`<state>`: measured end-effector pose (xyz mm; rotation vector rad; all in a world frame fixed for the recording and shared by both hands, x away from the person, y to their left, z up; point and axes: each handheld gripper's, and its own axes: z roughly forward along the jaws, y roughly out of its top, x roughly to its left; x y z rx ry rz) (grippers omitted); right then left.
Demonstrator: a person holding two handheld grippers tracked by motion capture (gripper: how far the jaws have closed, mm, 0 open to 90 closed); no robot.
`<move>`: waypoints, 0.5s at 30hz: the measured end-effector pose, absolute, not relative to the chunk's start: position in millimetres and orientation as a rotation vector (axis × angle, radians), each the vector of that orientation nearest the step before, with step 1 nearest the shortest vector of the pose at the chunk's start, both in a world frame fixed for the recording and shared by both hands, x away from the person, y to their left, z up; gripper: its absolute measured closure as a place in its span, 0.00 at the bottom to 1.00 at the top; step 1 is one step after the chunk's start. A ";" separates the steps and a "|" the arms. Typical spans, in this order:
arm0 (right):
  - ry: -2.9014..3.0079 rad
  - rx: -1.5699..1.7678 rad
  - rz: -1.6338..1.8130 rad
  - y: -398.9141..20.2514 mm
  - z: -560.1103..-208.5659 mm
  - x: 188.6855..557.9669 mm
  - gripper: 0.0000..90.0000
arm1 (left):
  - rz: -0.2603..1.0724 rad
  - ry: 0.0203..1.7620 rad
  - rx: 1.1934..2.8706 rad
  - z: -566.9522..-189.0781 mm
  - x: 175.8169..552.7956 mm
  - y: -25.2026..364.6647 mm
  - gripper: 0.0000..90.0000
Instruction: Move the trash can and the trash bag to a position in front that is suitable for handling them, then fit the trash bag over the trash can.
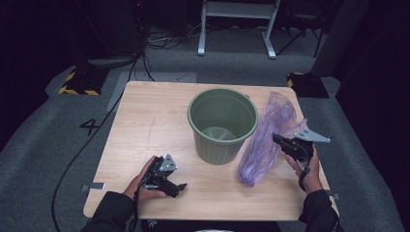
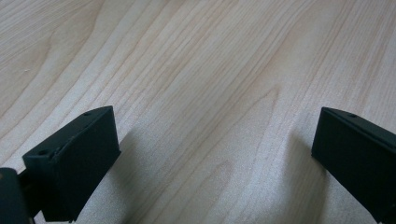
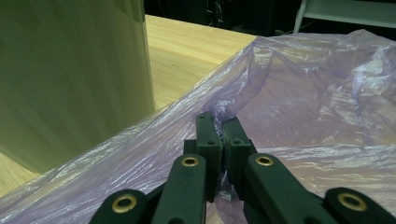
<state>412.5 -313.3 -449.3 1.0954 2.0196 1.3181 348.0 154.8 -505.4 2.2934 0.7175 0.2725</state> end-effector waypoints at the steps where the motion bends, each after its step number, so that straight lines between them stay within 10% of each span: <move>1: 2.020 1.098 1.317 -313.4 -448.8 412.1 0.98 | 0.272 0.720 2.294 -505.4 347.9 154.8 0.00; 15: 2.007 1.077 1.332 -312.8 -435.4 414.7 0.98 | 0.296 0.783 2.281 -505.0 343.1 153.6 0.00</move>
